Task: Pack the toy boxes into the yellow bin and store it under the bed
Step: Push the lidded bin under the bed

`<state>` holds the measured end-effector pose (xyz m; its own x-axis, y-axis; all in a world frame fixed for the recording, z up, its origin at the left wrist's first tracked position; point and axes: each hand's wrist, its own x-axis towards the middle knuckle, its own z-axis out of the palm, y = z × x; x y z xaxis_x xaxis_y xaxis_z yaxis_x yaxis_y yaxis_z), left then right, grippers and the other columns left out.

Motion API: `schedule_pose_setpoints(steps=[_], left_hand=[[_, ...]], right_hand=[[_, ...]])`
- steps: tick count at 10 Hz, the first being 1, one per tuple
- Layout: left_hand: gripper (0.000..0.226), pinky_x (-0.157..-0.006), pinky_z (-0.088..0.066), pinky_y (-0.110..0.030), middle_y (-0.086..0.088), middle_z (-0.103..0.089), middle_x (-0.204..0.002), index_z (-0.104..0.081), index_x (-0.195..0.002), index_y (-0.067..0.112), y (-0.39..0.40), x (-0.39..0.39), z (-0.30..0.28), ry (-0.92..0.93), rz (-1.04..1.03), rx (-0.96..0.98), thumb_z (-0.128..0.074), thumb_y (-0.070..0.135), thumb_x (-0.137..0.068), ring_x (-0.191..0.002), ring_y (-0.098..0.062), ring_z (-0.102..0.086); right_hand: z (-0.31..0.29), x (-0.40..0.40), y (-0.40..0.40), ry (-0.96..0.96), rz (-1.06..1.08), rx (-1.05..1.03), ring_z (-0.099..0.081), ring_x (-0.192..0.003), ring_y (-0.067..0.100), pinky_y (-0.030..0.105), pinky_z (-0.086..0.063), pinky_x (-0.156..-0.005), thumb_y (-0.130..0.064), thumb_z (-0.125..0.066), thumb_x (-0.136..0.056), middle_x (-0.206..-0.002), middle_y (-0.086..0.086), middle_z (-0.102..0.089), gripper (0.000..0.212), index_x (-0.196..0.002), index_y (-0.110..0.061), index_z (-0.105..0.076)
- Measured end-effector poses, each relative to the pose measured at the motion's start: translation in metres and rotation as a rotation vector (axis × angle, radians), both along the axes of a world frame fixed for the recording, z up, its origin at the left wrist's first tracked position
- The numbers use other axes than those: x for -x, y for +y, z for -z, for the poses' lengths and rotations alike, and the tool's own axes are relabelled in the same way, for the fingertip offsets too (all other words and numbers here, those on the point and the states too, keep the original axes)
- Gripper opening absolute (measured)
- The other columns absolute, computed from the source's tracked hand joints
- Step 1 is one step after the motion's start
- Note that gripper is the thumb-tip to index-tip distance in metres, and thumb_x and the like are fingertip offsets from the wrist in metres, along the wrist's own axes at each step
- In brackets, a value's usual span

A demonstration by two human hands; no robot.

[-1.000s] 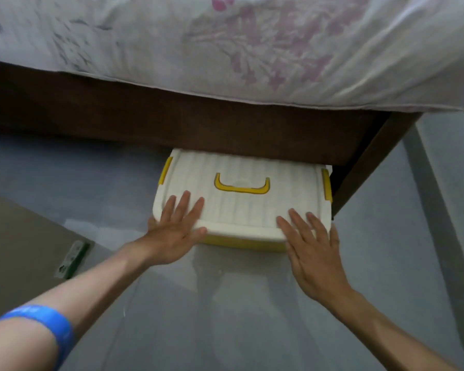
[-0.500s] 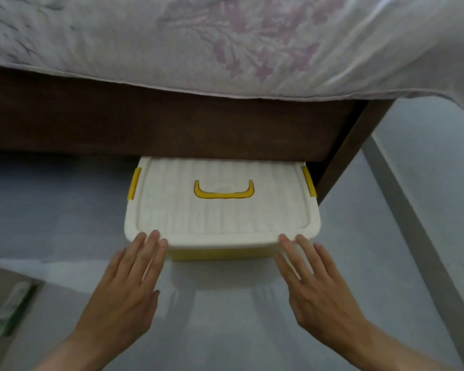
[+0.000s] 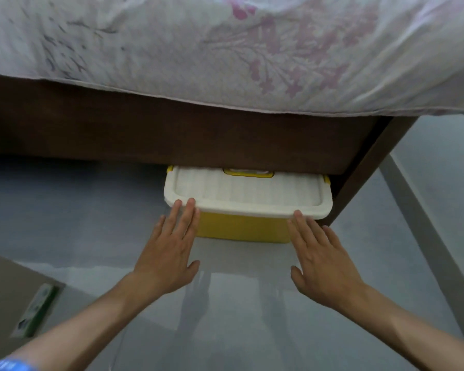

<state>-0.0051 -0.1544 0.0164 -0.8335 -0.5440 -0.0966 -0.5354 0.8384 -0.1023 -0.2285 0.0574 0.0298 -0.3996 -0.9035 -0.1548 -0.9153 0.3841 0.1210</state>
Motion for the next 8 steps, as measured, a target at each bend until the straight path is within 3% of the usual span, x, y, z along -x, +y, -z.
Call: schedule_pose_setpoints(steps=[1, 2, 8], left_hand=[[0.107, -0.122, -0.003, -0.048, -0.007, 0.039, -0.156, 0.026, -0.150, 0.012, -0.033, 0.028, -0.011, -0.092, 0.004, -0.030, -0.043, 0.064, -0.088, -0.146, -0.029, 0.028], [0.107, -0.122, -0.001, -0.048, -0.003, 0.039, -0.156, 0.025, -0.151, 0.014, -0.045, 0.043, -0.015, -0.113, 0.012, -0.088, -0.046, 0.062, -0.087, -0.146, -0.026, 0.028], [0.106, -0.120, -0.006, -0.044, 0.002, 0.030, -0.160, 0.018, -0.154, 0.020, -0.067, 0.078, -0.023, -0.077, -0.025, -0.231, -0.058, 0.046, -0.085, -0.147, -0.021, 0.025]], right_hand=[[-0.010, 0.020, -0.033, -0.025, 0.035, -0.041, 0.001, -0.153, 0.032, 0.049, -0.008, -0.122, -0.046, -0.044, -0.092, -0.166, 0.012, 0.014, 0.090, -0.158, -0.009, 0.005], [-0.015, 0.032, -0.048, -0.076, 0.090, -0.064, 0.003, -0.153, 0.030, 0.048, -0.008, -0.123, -0.047, -0.046, -0.092, -0.167, 0.010, 0.014, 0.092, -0.158, -0.011, 0.005], [-0.028, 0.070, -0.082, -0.256, 0.233, -0.068, -0.008, -0.153, 0.027, 0.047, -0.021, -0.120, -0.043, -0.056, -0.090, -0.167, -0.007, 0.015, 0.084, -0.160, -0.025, -0.011]])
